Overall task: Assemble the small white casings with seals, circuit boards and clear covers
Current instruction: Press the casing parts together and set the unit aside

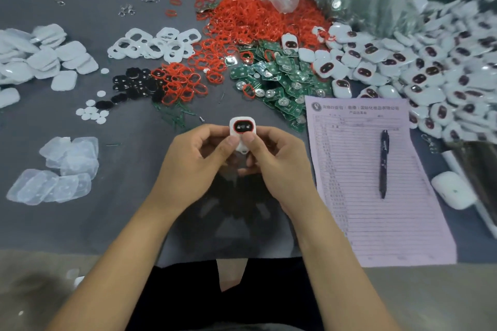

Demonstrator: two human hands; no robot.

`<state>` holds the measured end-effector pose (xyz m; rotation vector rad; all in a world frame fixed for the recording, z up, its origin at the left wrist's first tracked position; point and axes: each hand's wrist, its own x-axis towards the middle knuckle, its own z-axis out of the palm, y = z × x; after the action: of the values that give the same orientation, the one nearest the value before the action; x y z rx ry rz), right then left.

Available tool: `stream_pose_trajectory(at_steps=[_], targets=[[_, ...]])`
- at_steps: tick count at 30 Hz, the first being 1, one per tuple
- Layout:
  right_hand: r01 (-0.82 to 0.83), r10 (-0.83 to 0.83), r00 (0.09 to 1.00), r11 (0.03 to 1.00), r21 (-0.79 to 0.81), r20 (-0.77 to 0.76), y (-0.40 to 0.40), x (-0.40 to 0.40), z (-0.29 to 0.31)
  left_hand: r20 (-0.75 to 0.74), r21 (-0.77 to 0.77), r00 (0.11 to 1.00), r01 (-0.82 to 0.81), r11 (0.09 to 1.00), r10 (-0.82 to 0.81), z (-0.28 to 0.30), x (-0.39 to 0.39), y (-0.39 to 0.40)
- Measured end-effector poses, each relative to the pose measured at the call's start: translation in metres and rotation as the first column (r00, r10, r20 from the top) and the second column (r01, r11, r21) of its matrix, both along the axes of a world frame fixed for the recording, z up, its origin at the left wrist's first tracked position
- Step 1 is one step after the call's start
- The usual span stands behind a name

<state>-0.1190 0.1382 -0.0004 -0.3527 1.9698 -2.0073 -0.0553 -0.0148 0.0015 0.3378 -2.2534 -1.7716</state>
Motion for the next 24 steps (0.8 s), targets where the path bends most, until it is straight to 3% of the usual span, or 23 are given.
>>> stream_pose_trajectory(at_steps=[6,11,13,15,17,18,20,22,24], targets=[[0.126,-0.127,0.992,0.989,-0.082,-0.002,0.056,0.004,0.019,-0.031,0.175,0.993,0.116,0.978,-0.112,0.016,-0.018,0.056],[0.252,-0.234,0.961,0.96,-0.119,0.15,0.113,0.001,0.027,-0.006,0.27,0.968,0.242,0.932,-0.25,0.029,-0.042,0.083],[0.048,-0.035,0.985,0.996,-0.071,0.172,0.138,-0.001,0.032,-0.026,0.257,0.974,0.224,0.94,-0.225,0.03,-0.05,0.094],[-0.252,0.244,0.952,0.968,0.019,0.185,0.16,-0.003,0.037,-0.01,0.262,0.981,0.189,0.947,-0.193,0.028,-0.057,0.106],[-0.361,0.344,0.928,0.925,0.121,0.143,0.175,-0.007,0.043,0.023,0.305,0.982,0.171,0.937,-0.187,0.026,-0.063,0.114],[-0.276,0.262,0.959,0.949,0.149,0.106,0.18,-0.012,0.045,0.032,0.318,0.982,0.169,0.933,-0.188,0.026,-0.065,0.118],[0.142,-0.144,0.99,0.983,0.119,0.007,0.185,-0.021,0.05,0.043,0.322,0.978,0.178,0.93,-0.202,0.024,-0.069,0.123],[0.501,-0.501,0.865,0.865,-0.02,-0.024,0.184,-0.028,0.052,0.045,0.314,0.974,0.197,0.929,-0.222,0.021,-0.07,0.126],[0.558,-0.558,0.827,0.829,-0.016,-0.068,0.177,-0.03,0.048,0.042,0.301,0.972,0.207,0.931,-0.23,0.018,-0.071,0.125]])
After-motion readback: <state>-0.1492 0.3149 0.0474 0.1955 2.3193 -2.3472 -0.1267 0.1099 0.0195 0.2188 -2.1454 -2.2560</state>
